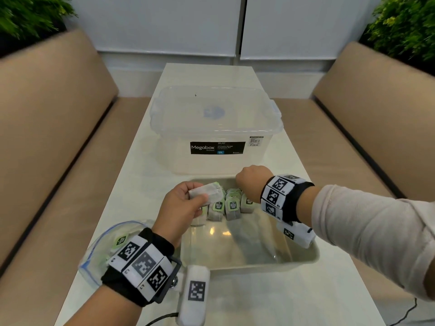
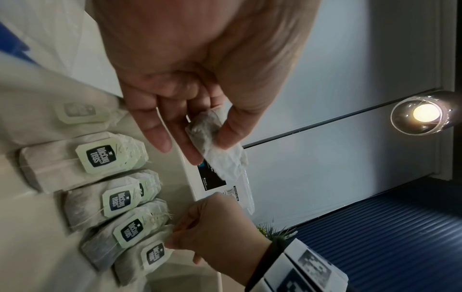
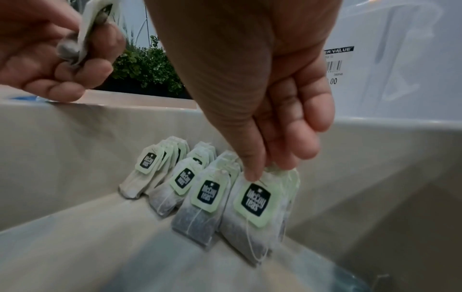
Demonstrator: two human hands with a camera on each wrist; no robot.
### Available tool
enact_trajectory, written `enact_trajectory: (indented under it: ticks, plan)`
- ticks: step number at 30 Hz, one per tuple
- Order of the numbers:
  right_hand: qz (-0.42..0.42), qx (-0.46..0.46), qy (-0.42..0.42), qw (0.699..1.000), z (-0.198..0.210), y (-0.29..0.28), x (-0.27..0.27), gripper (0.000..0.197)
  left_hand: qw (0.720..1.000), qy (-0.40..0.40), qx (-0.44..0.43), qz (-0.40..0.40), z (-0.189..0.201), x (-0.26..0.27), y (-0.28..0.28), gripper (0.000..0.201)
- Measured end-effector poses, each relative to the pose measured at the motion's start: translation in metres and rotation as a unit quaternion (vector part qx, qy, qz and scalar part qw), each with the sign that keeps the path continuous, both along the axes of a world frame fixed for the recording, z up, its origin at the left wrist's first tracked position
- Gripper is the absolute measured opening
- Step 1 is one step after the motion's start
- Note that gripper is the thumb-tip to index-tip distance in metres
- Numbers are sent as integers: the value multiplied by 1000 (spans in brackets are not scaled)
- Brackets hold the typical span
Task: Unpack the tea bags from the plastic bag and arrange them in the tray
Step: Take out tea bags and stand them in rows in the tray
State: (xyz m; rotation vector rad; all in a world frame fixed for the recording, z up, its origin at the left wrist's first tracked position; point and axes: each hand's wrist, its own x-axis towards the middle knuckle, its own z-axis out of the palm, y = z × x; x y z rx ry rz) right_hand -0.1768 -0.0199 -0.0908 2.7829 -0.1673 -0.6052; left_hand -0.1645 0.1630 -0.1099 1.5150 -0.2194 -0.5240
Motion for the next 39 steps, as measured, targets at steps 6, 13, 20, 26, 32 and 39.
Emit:
enact_trajectory:
  ticks: [6, 13, 20, 26, 32, 39]
  plan:
    - [11, 136, -53, 989, 28, -7, -11, 36, 1000, -6, -12, 27, 1, 5, 0, 16]
    - [-17, 468, -179, 865, 53, 8, -34, 41, 999, 7, -30, 16, 10, 1, -7, 18]
    - [5, 452, -257, 854, 58, 2, -41, 11, 996, 39, -61, -43, 22, -8, -11, 16]
    - [-49, 405, -212, 888, 69, -11, -40, 14, 991, 6, 47, -125, 25, -10, 0, 17]
    - [-48, 169, -91, 980, 45, -16, -33, 17, 959, -164, 216, -77, 26, 5, 20, 25]
    - [-63, 107, 9, 992, 16, -16, -12, 14, 891, -223, 378, -118, 17, 13, 27, 44]
